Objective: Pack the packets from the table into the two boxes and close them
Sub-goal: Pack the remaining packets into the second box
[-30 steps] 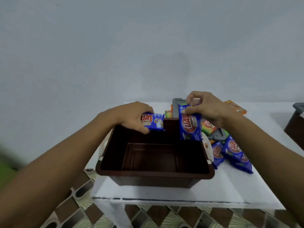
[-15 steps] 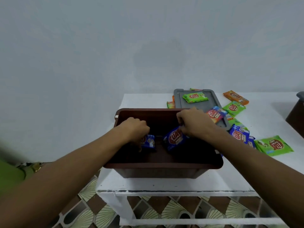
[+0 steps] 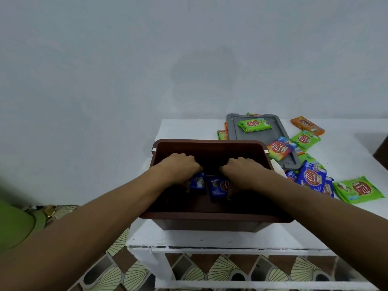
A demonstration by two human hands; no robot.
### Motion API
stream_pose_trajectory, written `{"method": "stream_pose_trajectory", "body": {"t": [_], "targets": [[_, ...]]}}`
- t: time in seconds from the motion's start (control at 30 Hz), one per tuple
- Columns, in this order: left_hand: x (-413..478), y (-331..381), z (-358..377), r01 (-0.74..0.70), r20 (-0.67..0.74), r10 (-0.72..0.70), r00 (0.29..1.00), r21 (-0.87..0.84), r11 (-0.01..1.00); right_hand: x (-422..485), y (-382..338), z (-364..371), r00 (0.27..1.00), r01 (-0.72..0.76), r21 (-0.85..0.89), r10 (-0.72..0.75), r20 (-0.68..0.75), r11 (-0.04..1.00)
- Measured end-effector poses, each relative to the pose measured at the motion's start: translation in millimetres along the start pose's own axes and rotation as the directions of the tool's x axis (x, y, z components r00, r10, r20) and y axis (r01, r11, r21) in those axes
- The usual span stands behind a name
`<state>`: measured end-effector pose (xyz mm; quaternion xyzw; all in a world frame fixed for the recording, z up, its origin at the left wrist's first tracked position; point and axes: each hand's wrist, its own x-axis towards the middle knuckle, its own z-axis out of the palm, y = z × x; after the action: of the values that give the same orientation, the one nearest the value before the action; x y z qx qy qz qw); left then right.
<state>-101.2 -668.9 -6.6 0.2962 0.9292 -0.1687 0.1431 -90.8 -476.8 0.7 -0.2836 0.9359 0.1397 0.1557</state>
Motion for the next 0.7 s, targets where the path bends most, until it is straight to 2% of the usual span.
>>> {"method": "stream_pose_trajectory", "body": {"t": [0.27, 0.4, 0.5, 0.57, 0.6, 0.67, 0.7], "targets": [[-2.8, 6.8, -2.6, 0.056, -0.040, -0.052, 0.998, 0.086, 0.995, 2.9, 5.5, 2.6, 0.997, -0.075, 0.036, 0.075, -0.001, 0.997], [-4.8, 1.7, -3.1, 0.041, -0.007, -0.041, 0.999, 0.029, 0.999, -1.2, 7.3, -5.8, 0.997, -0.034, -0.008, 0.034, 0.064, 0.999], [-8.8, 1.5, -11.3, 0.051, -0.050, -0.055, 0.997, -0.074, 0.996, -24.3, 15.2, -13.6, 0.998, 0.001, 0.067, -0.006, 0.068, 0.998], [-11.3, 0.1, -19.2, 0.036, -0.092, -0.047, 0.995, -0.116, 0.993, -44.7, 30.3, -16.7, 0.996, 0.078, 0.113, -0.073, -0.056, 0.991], [-12.0, 0.1, -24.0, 0.019, -0.121, -0.035, 0.992, -0.129, 0.991, -54.7, 40.9, -15.5, 0.981, 0.125, 0.151, -0.099, -0.166, 0.981], [-11.6, 5.1, -36.4, -0.018, -0.202, -0.014, 0.979, -0.156, 0.988, -74.8, 65.7, -3.1, 0.900, 0.189, 0.248, -0.066, -0.431, 0.950], [-9.7, 11.4, -44.2, -0.026, -0.252, -0.020, 0.968, -0.178, 0.984, -85.5, 80.5, 7.8, 0.844, 0.196, 0.300, -0.005, -0.537, 0.934]]}}
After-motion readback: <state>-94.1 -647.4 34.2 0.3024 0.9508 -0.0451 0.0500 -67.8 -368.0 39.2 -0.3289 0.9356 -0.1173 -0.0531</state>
